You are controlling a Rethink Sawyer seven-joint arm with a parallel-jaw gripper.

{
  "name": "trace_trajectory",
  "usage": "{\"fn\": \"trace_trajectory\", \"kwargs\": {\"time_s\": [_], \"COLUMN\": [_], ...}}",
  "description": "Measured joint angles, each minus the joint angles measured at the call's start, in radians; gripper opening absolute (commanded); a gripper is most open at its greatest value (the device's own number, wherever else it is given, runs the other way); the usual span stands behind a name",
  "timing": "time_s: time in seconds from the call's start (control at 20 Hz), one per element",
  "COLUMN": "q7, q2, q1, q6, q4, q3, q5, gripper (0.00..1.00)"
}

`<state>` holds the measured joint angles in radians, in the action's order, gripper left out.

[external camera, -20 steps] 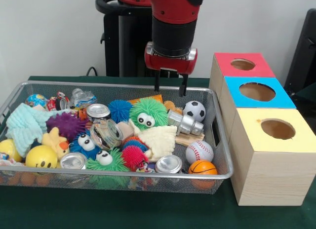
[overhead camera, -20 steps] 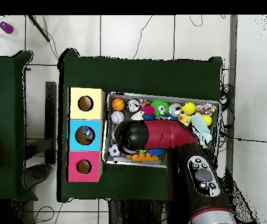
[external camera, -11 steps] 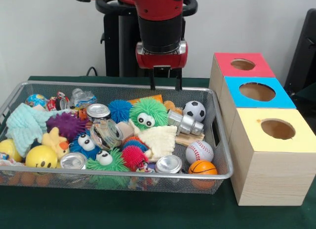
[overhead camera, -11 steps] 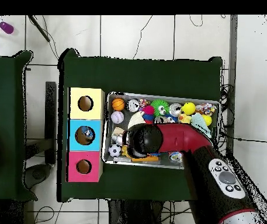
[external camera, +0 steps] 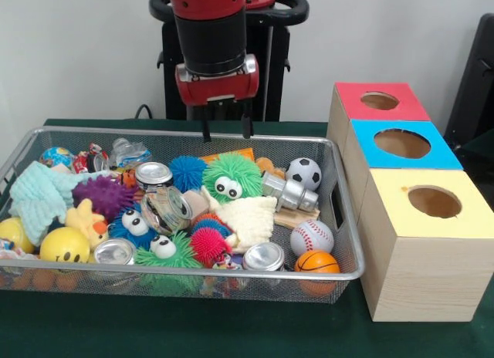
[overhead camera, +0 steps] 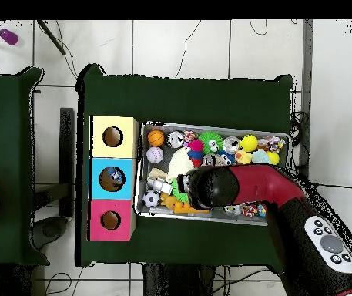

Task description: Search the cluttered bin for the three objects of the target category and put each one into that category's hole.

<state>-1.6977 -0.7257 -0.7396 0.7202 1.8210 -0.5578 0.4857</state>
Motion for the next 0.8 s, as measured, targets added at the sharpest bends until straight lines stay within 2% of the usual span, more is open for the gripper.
{"fn": "trace_trajectory", "kwargs": {"time_s": [0.8], "q7": [0.023], "q2": [-0.120], "q1": [-0.114], "q6": [0.000], "q4": [0.004], "q3": [-0.133], "q5": [0.080], "gripper": [1.00]}}
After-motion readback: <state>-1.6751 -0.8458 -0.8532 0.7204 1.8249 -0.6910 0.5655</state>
